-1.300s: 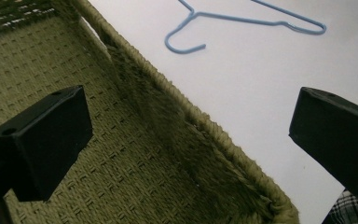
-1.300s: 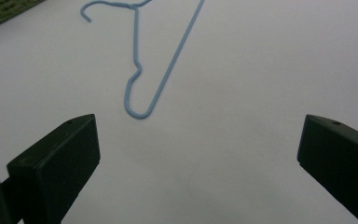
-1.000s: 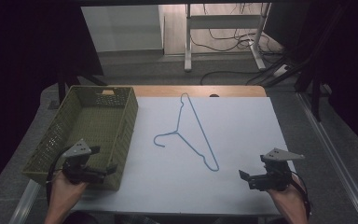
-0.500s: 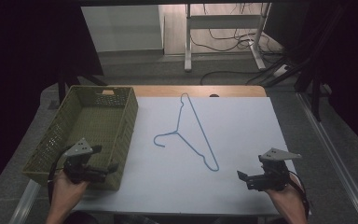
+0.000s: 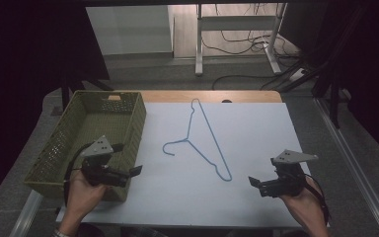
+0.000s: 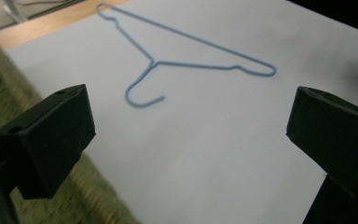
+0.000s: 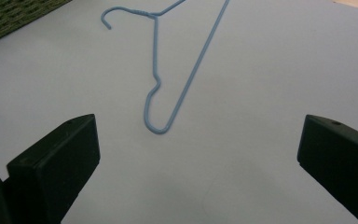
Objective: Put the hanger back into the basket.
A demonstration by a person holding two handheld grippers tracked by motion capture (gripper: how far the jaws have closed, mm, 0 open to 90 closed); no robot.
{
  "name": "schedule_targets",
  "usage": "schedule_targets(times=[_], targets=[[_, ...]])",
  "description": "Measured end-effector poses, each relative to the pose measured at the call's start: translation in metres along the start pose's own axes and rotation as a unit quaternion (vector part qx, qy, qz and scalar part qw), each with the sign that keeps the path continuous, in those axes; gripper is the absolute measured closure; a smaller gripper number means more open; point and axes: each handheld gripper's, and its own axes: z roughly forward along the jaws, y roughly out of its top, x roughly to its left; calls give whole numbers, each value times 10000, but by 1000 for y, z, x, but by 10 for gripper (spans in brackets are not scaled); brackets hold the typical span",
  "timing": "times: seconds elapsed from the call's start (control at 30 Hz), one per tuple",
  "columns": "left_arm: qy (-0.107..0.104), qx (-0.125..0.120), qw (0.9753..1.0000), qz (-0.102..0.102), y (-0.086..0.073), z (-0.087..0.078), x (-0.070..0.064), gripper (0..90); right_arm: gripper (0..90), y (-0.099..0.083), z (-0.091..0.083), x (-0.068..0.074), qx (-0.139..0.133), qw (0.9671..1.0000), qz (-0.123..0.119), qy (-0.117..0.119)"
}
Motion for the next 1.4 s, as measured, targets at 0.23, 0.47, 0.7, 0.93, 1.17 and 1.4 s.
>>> schedule_targets(times=[0.23, 0.47, 0.7, 0.93, 1.17, 1.4], targets=[[-234, -48, 9995, 209, 24, 26, -14, 2, 0, 11, 1, -3, 19, 9999, 6, 100], [-396, 2, 9990, 219, 32, 55, -26, 0, 0, 24, 6, -7, -245, 9995, -34, 221], [-545, 143, 9982, 180, 33, 80, -29, 0, 0, 40, 17, -5, -217, 9994, -166, 219], [-605, 269, 9977, 108, 24, 106, -27, 2, 0, 53, 37, -2, -71, 9995, -237, 201], [-586, 412, 9974, 51, 20, 126, -22, 3, 0, 71, 66, 7, 147, 9991, -327, 239], [-483, 443, 9978, 104, 17, 138, -17, 4, 0, 86, 95, 13, 337, 9984, -293, 342]])
